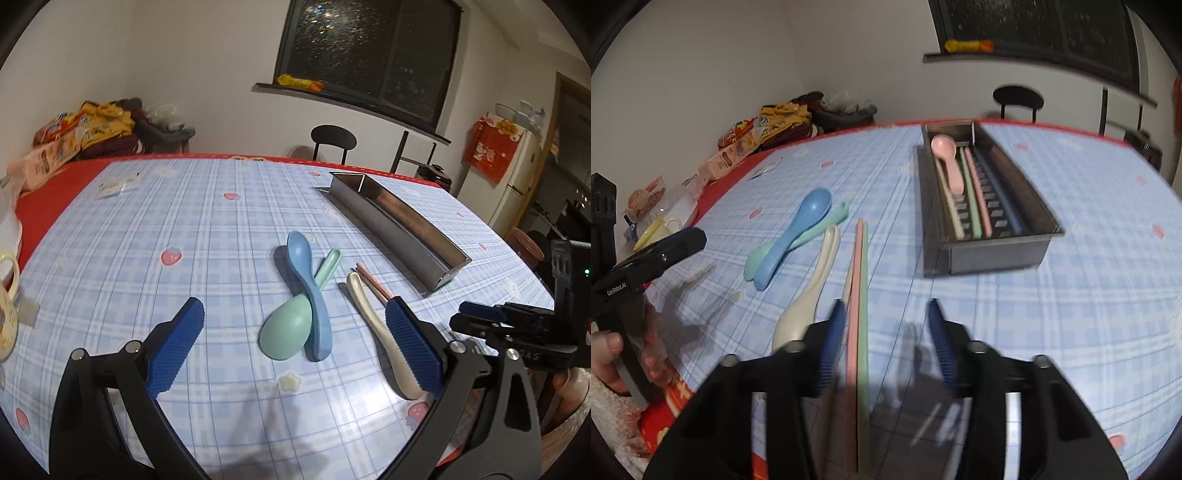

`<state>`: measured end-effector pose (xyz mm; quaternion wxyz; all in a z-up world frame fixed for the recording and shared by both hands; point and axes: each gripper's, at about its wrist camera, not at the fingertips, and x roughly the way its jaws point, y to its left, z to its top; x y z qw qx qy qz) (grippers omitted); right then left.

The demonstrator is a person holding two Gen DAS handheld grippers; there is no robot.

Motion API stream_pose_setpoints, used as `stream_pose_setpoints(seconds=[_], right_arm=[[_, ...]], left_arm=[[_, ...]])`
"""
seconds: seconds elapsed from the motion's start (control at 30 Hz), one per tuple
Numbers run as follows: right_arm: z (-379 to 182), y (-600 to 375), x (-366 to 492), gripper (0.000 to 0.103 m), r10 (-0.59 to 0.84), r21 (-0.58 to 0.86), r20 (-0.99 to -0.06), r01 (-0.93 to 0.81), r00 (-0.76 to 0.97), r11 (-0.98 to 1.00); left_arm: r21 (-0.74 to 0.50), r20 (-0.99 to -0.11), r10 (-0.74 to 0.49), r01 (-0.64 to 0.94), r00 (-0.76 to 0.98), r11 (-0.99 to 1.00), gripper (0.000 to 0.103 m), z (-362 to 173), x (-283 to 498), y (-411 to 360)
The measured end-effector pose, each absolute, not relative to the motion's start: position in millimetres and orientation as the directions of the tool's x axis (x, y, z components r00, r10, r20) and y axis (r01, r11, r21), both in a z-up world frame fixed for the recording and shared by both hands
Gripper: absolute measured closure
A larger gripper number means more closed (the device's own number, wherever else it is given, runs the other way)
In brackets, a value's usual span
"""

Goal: Organize utensils
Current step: 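Grasp the pink and green chopsticks with the right tool, then close the left tool on the blue spoon while the right holds the chopsticks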

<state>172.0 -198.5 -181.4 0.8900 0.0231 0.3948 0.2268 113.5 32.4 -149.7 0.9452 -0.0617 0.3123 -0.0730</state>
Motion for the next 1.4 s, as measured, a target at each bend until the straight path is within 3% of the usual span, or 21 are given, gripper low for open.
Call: stream_pose_setpoints(seconds=[0.07, 0.23, 0.63, 1.03, 1.17, 1.2, 1.4], right_arm=[[-183, -195, 172, 0.083, 0.428, 0.221, -0.703, -0.399, 0.568, 0.890], [-185, -182, 166, 0.090, 0.424, 0.173, -0.715, -0.448, 0.556, 0.877], [-191, -172, 173, 0.090, 0.397, 0.140, -0.748, -0.458, 0.532, 0.878], [-193, -151, 169, 0.090, 0.294, -0.012, -0.770, -0.473, 0.567, 0.881], [-193, -157, 172, 0.091, 0.282, -0.002, -0.769, -0.442, 0.574, 0.897], [-193, -160, 174, 0.096, 0.280, 0.007, -0.768, -0.429, 0.576, 0.903], [-193, -168, 176, 0.096, 0.312, 0.059, -0.767, -0.423, 0.560, 0.904]], left_arm=[[-0.140, -0.579, -0.173, 0.111, 0.797, 0.984, 0.006, -153, 114, 30], [-0.117, -0.583, -0.166, 0.120, 0.795, 0.986, 0.006, -161, 116, 27], [-0.169, -0.607, -0.197, 0.117, 0.770, 0.979, 0.006, -170, 123, 35], [-0.174, -0.614, -0.202, 0.118, 0.763, 0.978, 0.006, -172, 126, 35], [-0.164, -0.610, -0.195, 0.118, 0.768, 0.979, 0.006, -171, 125, 33], [-0.162, -0.608, -0.192, 0.117, 0.770, 0.980, 0.006, -171, 124, 33], [-0.160, -0.605, -0.186, 0.111, 0.774, 0.981, 0.007, -171, 123, 34]])
